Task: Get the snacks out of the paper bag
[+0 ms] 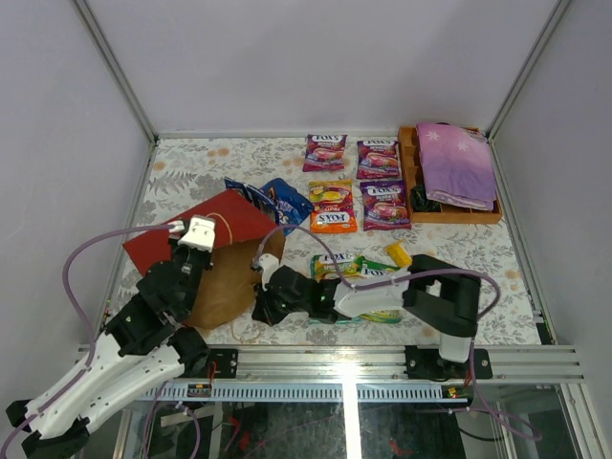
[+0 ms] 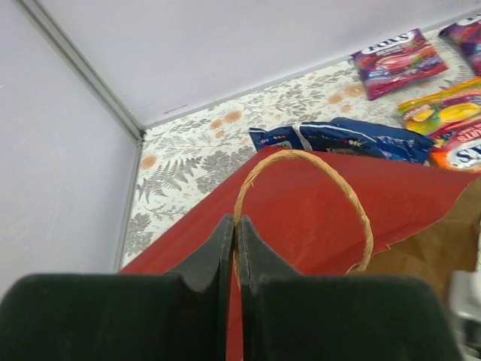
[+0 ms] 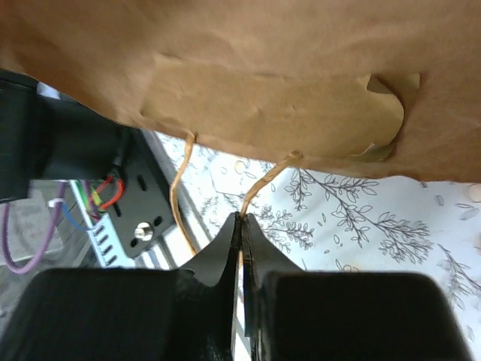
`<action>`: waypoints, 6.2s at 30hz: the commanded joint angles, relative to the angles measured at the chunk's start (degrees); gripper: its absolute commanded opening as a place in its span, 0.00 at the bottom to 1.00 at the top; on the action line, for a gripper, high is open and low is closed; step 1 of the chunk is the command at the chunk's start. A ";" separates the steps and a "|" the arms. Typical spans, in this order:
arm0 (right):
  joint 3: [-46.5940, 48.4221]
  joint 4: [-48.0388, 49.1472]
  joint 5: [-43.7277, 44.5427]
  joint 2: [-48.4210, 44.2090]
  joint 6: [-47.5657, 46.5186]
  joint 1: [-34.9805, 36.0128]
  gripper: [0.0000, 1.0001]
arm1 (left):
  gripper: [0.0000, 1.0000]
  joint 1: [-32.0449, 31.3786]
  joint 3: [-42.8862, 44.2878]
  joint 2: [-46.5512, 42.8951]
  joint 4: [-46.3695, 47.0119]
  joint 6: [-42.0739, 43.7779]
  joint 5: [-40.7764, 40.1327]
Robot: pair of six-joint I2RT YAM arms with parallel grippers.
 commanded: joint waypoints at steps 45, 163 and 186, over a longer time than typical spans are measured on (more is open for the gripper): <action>87.53 -48.34 -14.88 25.03 -15.27 -11.31 0.02 | 0.00 44.87 30.95 29.26 -16.27 -35.31 -21.30; 85.18 -13.84 -21.75 33.40 19.55 -25.75 0.62 | 0.11 50.35 50.79 63.91 2.06 -20.67 -11.57; 28.21 -10.73 -18.42 -18.00 3.84 -34.07 1.00 | 1.00 49.60 29.26 25.68 -20.84 -26.91 37.10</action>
